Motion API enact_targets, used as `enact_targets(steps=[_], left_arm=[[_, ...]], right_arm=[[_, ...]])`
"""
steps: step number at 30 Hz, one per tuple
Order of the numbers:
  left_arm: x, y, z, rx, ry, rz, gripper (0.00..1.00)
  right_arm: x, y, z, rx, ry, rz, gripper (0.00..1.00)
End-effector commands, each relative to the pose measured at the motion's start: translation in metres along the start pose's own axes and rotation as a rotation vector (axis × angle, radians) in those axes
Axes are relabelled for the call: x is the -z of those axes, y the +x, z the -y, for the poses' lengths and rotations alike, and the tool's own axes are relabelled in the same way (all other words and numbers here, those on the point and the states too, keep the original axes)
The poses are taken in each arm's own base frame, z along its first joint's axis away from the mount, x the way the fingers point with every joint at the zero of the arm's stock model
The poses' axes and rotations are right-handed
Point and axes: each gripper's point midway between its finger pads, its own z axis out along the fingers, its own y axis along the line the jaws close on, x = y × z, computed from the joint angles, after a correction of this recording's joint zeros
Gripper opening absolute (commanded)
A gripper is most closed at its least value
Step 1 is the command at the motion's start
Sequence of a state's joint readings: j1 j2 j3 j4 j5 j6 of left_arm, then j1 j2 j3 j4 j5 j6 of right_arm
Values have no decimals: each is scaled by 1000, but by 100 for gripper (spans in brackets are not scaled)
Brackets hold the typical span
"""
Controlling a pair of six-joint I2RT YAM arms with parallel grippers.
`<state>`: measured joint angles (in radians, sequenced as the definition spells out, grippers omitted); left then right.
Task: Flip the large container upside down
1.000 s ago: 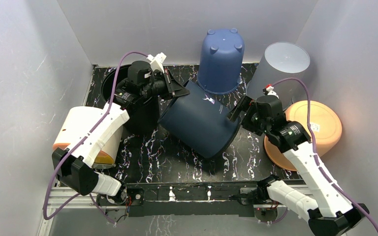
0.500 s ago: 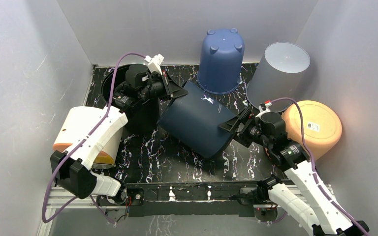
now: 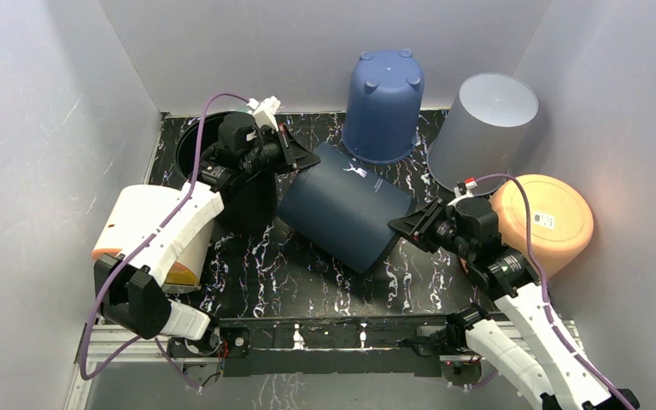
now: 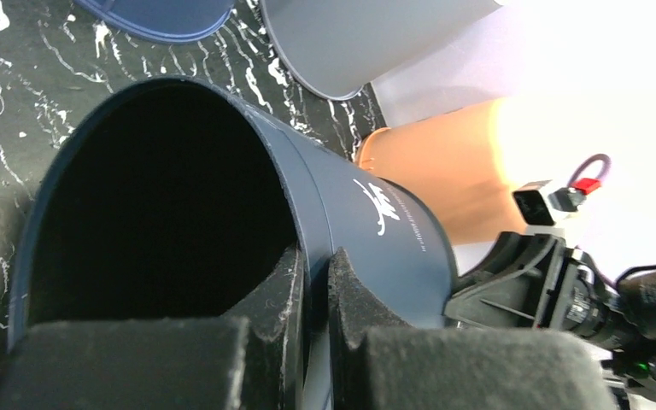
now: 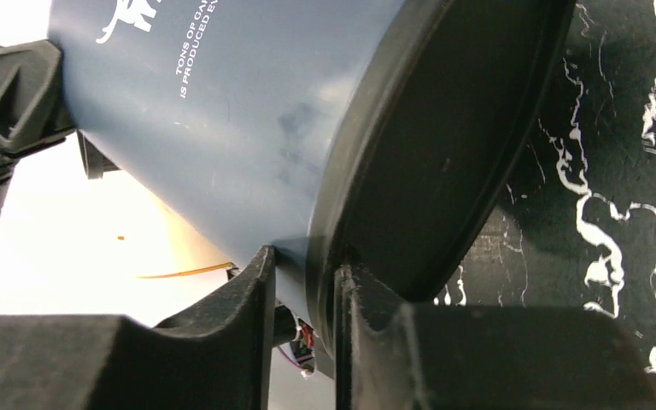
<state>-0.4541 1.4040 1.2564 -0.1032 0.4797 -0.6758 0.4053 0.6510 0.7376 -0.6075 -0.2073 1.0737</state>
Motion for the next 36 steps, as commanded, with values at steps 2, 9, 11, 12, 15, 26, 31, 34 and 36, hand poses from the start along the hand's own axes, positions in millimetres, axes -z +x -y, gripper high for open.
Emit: enact_targets(steps=[2,9,11,12,15,26,31,34,36], left_arm=[[-14,86,-38,-6,-76,-292,0],[-20,89,-37,-38,-73,-318,36],[-20,87,-36,-49,-80,-315,56],[-19,85,-36,-57,-85,-311,64],[-17,77,-32,-78,-103,-296,81],[1,25,20,-165,-40,-206,98],[20,0,33,-244,-73,-123,98],[29,-9,34,-280,-108,-95,98],[34,-12,32,-294,-133,-83,98]], right_arm=[[20,-29,-73,72,-224,97,5],[21,-42,-75,109,-168,136,0],[24,-50,-77,132,-141,165,0],[26,-55,-79,147,-133,182,0],[32,-69,-86,203,-87,225,0],[59,-151,-127,575,213,350,0],[45,-181,-139,721,341,321,0],[37,-188,-146,779,361,304,0],[31,-186,-146,814,383,293,0]])
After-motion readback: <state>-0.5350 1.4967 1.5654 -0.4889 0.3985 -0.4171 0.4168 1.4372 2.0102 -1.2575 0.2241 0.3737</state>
